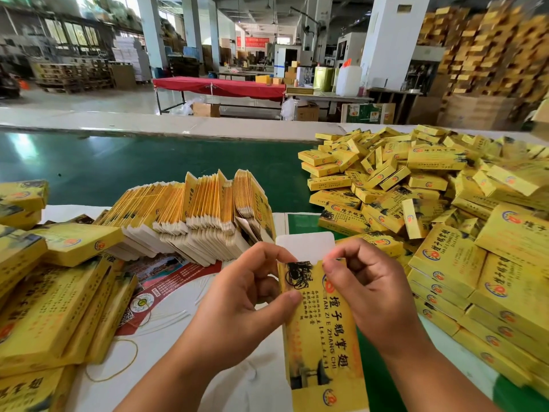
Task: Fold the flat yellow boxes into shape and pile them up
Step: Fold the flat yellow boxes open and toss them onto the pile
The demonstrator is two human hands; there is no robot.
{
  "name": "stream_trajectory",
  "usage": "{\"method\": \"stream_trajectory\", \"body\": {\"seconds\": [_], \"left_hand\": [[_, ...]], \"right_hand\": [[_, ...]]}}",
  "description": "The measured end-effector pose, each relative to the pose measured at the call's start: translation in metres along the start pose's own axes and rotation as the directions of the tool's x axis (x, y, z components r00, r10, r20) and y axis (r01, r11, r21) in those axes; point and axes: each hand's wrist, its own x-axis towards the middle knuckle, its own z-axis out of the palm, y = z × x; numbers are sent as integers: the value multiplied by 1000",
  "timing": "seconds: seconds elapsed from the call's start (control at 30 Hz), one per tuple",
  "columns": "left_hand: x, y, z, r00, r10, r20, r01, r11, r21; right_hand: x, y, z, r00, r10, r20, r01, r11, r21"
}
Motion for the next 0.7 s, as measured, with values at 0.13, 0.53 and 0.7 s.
{"method": "stream_trajectory", "body": {"seconds": [0.13,0.53,0.7], "left_hand": [[-1,0,1,999,-32,16,31,999,31],[3,1,7,986,-52,-157,47,998,-37],[5,1,0,980,-53,-191,50,999,-17]], "right_hand": [[-1,-2,3,999,32,-22,-32,999,-3],[-1,4,2,986,161,-35,-159,986,49],[2,3,-4,955,243,169,-268,953,143]]}}
